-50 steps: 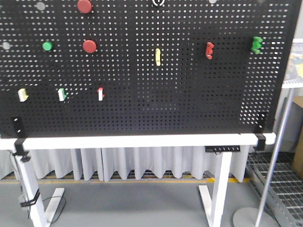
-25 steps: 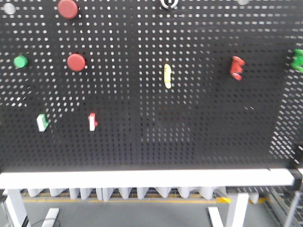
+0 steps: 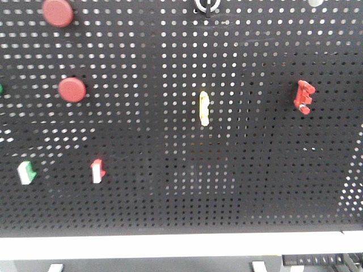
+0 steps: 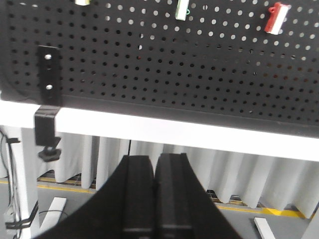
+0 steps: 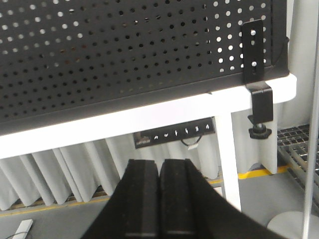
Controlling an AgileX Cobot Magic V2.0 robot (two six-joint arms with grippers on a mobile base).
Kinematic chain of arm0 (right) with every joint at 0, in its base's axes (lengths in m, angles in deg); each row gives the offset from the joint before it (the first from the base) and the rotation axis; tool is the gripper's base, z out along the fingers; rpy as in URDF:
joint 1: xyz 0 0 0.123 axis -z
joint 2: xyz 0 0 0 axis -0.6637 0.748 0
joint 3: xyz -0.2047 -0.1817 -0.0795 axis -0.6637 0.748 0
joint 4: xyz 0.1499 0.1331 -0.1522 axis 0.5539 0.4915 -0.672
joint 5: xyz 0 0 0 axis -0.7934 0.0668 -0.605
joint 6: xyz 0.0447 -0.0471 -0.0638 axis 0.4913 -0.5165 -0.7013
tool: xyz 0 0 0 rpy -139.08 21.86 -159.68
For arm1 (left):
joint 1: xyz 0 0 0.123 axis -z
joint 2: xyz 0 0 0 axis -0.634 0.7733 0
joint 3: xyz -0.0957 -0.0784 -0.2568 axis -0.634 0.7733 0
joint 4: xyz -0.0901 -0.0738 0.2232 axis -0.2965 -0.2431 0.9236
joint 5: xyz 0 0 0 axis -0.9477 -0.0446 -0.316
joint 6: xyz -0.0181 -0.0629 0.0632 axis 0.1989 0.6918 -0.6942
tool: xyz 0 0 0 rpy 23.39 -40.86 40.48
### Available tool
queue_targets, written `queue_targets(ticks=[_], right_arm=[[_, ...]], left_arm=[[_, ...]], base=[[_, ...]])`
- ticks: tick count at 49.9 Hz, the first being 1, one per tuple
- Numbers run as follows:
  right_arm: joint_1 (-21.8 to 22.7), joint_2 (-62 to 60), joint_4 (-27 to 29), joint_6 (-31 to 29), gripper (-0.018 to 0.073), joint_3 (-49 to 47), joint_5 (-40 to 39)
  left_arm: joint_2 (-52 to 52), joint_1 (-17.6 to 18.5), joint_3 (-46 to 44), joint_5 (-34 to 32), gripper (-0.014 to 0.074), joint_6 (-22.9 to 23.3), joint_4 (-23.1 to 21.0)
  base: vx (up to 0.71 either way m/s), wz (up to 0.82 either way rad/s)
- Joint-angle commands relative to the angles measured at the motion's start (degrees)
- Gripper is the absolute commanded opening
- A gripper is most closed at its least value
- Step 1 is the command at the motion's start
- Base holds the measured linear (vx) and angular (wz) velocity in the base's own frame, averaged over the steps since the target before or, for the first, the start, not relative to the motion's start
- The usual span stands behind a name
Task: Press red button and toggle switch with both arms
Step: 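Raise the left gripper toward the upper red push button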
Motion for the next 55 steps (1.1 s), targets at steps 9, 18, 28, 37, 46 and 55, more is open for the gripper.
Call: queue_targets(ticks=[9, 18, 28, 37, 46, 55], right_arm=[[0.0, -1.0, -0.1, 0.1, 0.0000, 0.6, -5.0], [0.0, -1.0, -0.1, 0.1, 0.0000, 0.6, -5.0], [0.0, -1.0, -0.1, 0.1, 0.0000, 0.6, -5.0], [0.0, -1.0, -0.3, -0.3, 0.0000, 0.6, -5.0], [0.0, -1.0, -0.5, -1.1, 0.0000, 0.6, -5.1], [0.0, -1.0, -0.5, -1.1, 0.0000, 0.6, -7.6]], left_arm=[[-0.9, 0.2, 2.0, -4.8, 0.0002, 0.4, -0.6], [-0.9, 0.2, 2.0, -4.8, 0.0002, 0.4, -0.6], [-0.9, 0.2, 2.0, -4.8, 0.0002, 0.4, -0.6], [-0.9, 0.2, 2.0, -4.8, 0.0002, 0.4, -0.6], [-0.9, 0.2, 2.0, -4.8, 0.0002, 0.4, -0.6], [-0.9, 0.2, 1.9, -11.9, 0.0002, 0.4, -0.6]], base=[[0.11, -0.03], [0.07, -0.02], [0.03, -0.01], [0.00, 0.00], [0.00, 0.00], [0.00, 0.00]])
